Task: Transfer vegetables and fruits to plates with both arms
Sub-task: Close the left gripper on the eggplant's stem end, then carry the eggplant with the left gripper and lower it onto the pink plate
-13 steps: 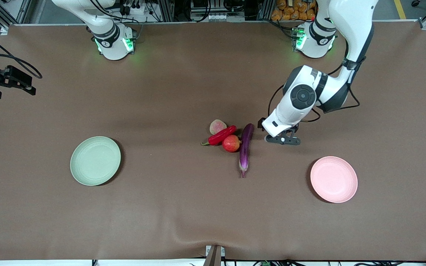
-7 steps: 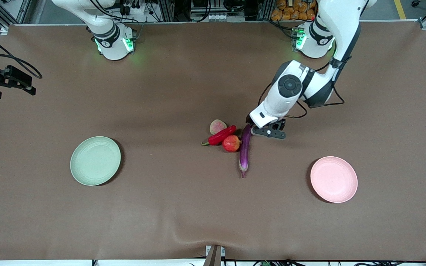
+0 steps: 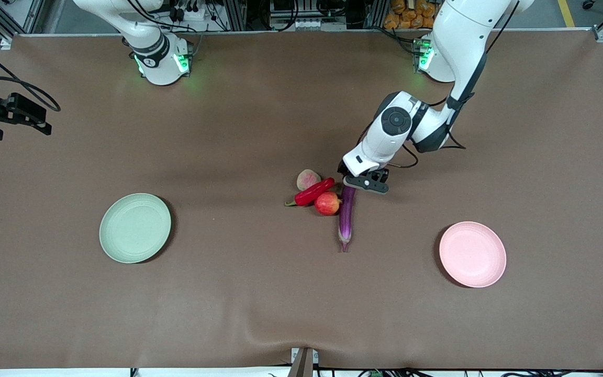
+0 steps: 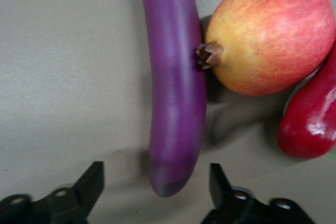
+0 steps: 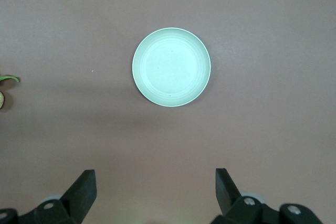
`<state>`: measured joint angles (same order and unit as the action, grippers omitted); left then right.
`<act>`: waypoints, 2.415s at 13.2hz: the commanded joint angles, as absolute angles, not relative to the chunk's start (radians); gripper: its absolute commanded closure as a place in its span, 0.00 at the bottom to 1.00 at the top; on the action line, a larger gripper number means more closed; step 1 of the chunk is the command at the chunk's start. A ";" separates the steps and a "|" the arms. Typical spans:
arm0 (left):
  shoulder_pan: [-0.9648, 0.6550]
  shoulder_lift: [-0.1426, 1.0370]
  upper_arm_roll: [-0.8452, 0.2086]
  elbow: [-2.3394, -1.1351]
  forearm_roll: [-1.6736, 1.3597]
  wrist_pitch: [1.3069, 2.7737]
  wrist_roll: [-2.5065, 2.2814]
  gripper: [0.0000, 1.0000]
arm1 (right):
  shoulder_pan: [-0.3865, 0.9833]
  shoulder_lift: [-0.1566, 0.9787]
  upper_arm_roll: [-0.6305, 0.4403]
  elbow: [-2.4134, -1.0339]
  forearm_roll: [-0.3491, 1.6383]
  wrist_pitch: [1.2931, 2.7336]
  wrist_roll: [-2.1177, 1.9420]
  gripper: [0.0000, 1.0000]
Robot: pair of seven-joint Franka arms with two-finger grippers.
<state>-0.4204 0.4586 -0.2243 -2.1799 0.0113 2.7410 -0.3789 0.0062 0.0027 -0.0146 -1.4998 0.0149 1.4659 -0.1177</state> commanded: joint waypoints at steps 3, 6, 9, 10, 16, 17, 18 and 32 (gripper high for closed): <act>-0.434 0.498 -0.224 -2.166 0.002 2.822 -0.390 0.28 | -0.006 0.011 -0.002 -1.480 0.015 1.453 -0.129 0.00; -0.437 0.512 -0.224 -2.164 0.002 2.841 -0.388 0.65 | -0.006 0.011 -0.002 -1.480 0.015 1.454 -0.129 0.00; -0.430 0.503 -0.224 -2.158 0.002 2.841 -0.387 1.00 | -0.005 0.011 -0.002 -1.480 0.015 1.454 -0.129 0.00; -0.420 0.482 -0.224 -2.161 0.002 2.839 -0.387 1.00 | -0.005 0.011 -0.002 -1.480 0.015 1.454 -0.129 0.00; -0.255 0.325 -0.222 -2.148 0.014 2.722 -0.367 1.00 | -0.005 0.011 -0.002 -1.480 0.015 1.451 -0.129 0.00; -0.223 0.302 -0.221 -2.148 0.014 2.694 -0.350 1.00 | -0.005 0.011 -0.002 -1.482 0.015 1.451 -0.129 0.00; -0.171 0.290 -0.224 -2.143 0.014 2.663 -0.324 1.00 | -0.005 0.011 -0.002 -1.482 0.015 1.451 -0.129 0.00; 0.141 0.367 -0.222 -2.114 0.014 2.503 -0.112 1.00 | 0.095 0.118 0.002 -1.471 -0.005 1.491 -0.132 0.00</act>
<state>0.1415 0.3781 -0.2193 -2.0987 0.0117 2.5097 -0.1135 0.0772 0.0502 0.0014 -1.5001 0.0151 1.4890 -0.1209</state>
